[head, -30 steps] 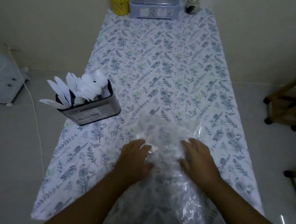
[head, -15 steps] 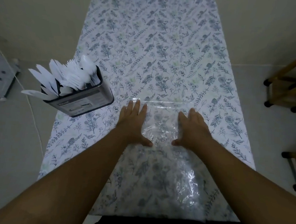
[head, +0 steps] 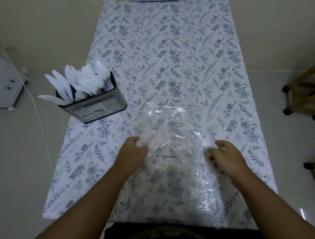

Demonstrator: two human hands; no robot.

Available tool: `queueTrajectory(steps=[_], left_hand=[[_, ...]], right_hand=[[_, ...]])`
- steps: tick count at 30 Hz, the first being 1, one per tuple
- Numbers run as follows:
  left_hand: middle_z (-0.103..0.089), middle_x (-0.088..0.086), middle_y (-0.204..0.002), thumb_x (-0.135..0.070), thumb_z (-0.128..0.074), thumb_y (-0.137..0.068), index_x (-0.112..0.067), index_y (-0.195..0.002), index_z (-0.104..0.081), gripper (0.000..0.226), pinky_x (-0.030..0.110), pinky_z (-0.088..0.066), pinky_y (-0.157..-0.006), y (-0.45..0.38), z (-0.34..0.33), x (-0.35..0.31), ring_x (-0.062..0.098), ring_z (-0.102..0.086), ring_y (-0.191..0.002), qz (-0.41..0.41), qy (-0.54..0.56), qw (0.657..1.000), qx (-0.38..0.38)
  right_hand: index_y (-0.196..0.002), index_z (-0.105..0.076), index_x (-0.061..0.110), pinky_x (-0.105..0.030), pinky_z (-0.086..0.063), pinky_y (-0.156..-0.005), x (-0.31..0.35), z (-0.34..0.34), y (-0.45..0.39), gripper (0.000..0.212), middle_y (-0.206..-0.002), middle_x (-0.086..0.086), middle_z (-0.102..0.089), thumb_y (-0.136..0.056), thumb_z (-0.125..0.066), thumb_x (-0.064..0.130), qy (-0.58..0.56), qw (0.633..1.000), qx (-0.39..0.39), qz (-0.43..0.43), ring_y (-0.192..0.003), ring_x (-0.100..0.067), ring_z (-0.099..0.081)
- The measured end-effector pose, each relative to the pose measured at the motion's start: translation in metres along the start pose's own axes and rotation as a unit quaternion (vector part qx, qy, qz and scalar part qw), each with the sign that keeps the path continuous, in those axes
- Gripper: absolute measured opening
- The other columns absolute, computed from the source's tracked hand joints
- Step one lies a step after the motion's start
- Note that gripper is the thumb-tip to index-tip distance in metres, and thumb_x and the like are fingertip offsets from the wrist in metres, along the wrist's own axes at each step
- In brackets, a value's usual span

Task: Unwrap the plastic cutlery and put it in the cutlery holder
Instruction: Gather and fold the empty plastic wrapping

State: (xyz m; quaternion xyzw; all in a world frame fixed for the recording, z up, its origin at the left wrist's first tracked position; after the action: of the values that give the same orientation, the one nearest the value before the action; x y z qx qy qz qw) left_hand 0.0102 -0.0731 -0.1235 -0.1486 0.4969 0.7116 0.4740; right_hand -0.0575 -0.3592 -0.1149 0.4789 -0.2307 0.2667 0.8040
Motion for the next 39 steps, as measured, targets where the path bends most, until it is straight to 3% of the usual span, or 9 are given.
queueTrajectory(steps=[6, 13, 15, 18, 21, 24, 27, 30, 39], left_hand=[[-0.077, 0.019, -0.09, -0.037, -0.042, -0.104, -0.008, -0.121, -0.05, 0.034, 0.036, -0.055, -0.065, -0.007, -0.006, -0.016, 0.03, -0.068, -0.075, 0.139, 0.237, 0.958, 0.086], [-0.074, 0.022, -0.083, -0.043, -0.041, -0.105, -0.007, -0.078, -0.056, 0.048, 0.036, -0.048, -0.067, 0.001, 0.001, 0.013, 0.028, -0.067, -0.069, 0.123, 0.344, 0.926, 0.091], [-0.074, 0.021, -0.086, -0.021, -0.063, -0.095, -0.002, -0.091, -0.062, 0.02, 0.039, -0.048, -0.072, 0.006, 0.007, 0.018, 0.03, -0.063, -0.079, 0.092, 0.32, 0.935, 0.118], [-0.073, 0.015, -0.101, -0.021, -0.091, -0.068, -0.021, -0.11, -0.065, 0.049, 0.042, -0.055, -0.08, 0.015, 0.021, 0.023, 0.029, -0.069, -0.089, 0.026, 0.166, 0.966, 0.194], [-0.072, -0.002, -0.096, -0.027, -0.091, -0.069, -0.037, -0.124, -0.06, 0.064, 0.015, -0.053, -0.066, 0.019, 0.024, 0.023, 0.009, -0.069, -0.083, -0.059, -0.085, 0.983, 0.152], [-0.067, -0.006, -0.091, -0.031, -0.084, -0.07, -0.03, -0.102, -0.074, 0.033, 0.018, -0.047, -0.063, 0.02, 0.015, 0.02, 0.007, -0.063, -0.08, -0.138, -0.207, 0.967, 0.061], [-0.06, 0.002, -0.075, -0.026, -0.076, -0.071, -0.021, -0.07, -0.069, 0.008, 0.02, -0.04, -0.054, 0.023, 0.009, 0.017, 0.011, -0.054, -0.064, -0.162, -0.12, 0.979, 0.011], [-0.06, 0.0, -0.073, -0.019, -0.073, -0.086, -0.012, -0.08, -0.061, 0.015, 0.026, -0.045, -0.058, 0.032, 0.008, 0.012, 0.011, -0.053, -0.063, -0.109, 0.04, 0.991, 0.067], [-0.068, 0.008, -0.098, -0.014, -0.069, -0.091, -0.02, -0.093, -0.059, 0.012, 0.045, -0.053, -0.085, 0.024, -0.01, -0.012, 0.027, -0.063, -0.093, -0.062, 0.194, 0.97, 0.136]], right_hand=[[-0.116, -0.057, 0.012, -0.03, -0.05, -0.059, -0.005, -0.004, -0.015, 0.023, -0.098, -0.013, -0.077, -0.102, -0.051, 0.029, -0.223, 0.963, 0.094, -0.123, -0.065, -0.021, -0.062], [-0.088, -0.058, 0.008, -0.036, -0.058, -0.079, -0.03, 0.001, -0.006, 0.058, -0.082, -0.014, -0.073, -0.103, -0.033, 0.058, -0.336, 0.934, 0.085, -0.083, -0.08, -0.021, -0.068], [-0.09, -0.06, 0.005, -0.031, -0.057, -0.077, -0.035, 0.004, 0.002, 0.05, -0.076, -0.011, -0.058, -0.096, -0.052, 0.054, -0.361, 0.925, 0.103, -0.067, -0.068, -0.019, -0.059], [-0.098, -0.065, 0.008, -0.035, -0.053, -0.074, -0.039, 0.012, 0.013, 0.03, -0.093, -0.014, -0.065, -0.083, -0.08, 0.029, -0.27, 0.955, 0.115, -0.053, -0.079, -0.024, -0.063], [-0.123, -0.061, 0.019, -0.033, -0.048, -0.074, -0.04, 0.017, 0.018, 0.051, -0.083, -0.006, -0.053, -0.079, -0.085, 0.012, -0.104, 0.99, 0.098, 0.023, -0.078, -0.022, -0.054], [-0.113, -0.07, 0.02, -0.034, -0.053, -0.075, -0.034, 0.009, 0.026, 0.038, -0.087, -0.003, -0.061, -0.079, -0.085, 0.011, 0.024, 0.995, 0.085, 0.049, -0.077, -0.023, -0.062], [-0.087, -0.071, 0.017, -0.038, -0.057, -0.07, -0.028, 0.001, 0.034, 0.009, -0.093, -0.015, -0.072, -0.085, -0.079, 0.016, -0.012, 0.997, 0.022, 0.07, -0.079, -0.028, -0.069], [-0.094, -0.07, 0.015, -0.047, -0.058, -0.077, -0.029, 0.002, 0.043, 0.005, -0.105, -0.02, -0.072, -0.09, -0.073, 0.016, -0.164, 0.983, 0.034, 0.075, -0.091, -0.033, -0.071], [-0.132, -0.06, 0.04, -0.03, -0.049, -0.054, -0.063, 0.022, 0.072, 0.06, -0.119, 0.004, -0.076, -0.094, -0.058, -0.006, -0.142, 0.974, 0.153, 0.092, -0.081, -0.029, -0.068]])
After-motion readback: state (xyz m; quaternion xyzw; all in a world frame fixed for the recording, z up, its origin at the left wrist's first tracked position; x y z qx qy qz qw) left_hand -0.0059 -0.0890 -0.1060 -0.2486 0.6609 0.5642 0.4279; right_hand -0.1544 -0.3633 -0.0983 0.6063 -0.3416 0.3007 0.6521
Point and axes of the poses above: each hand's wrist, its own y-axis away from the middle knuckle, its own z-axis out of the back of the hand, x = y × z, the point moved 2 cm from there along -y, towards the middle knuckle
